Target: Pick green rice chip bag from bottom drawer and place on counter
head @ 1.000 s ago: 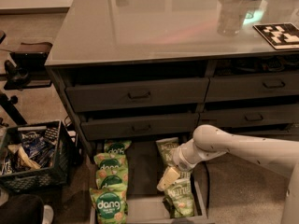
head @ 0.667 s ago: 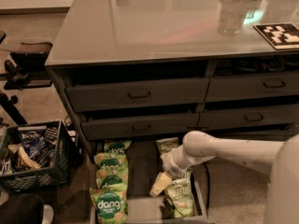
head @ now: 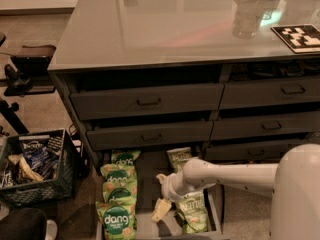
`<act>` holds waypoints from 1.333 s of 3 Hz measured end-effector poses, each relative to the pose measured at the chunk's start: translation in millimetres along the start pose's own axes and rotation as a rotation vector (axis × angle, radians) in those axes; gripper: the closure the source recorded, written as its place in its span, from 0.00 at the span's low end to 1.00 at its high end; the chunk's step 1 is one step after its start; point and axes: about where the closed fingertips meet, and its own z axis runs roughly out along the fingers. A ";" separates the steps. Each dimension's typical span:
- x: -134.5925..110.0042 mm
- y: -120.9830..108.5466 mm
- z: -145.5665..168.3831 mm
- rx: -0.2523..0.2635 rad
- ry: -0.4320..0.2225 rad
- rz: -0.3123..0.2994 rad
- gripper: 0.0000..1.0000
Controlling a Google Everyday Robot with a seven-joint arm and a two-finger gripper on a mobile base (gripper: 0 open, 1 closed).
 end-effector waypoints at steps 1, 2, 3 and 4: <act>-9.1 -2.4 26.9 0.034 -0.081 -0.081 0.00; -9.1 -2.4 27.0 0.034 -0.081 -0.081 0.00; -10.2 -5.0 34.7 0.025 -0.114 -0.075 0.00; -0.1 -14.6 77.9 -0.025 -0.184 -0.025 0.00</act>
Offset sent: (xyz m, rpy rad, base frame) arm 0.0132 0.0293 -0.0160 0.0922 -0.1220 0.0148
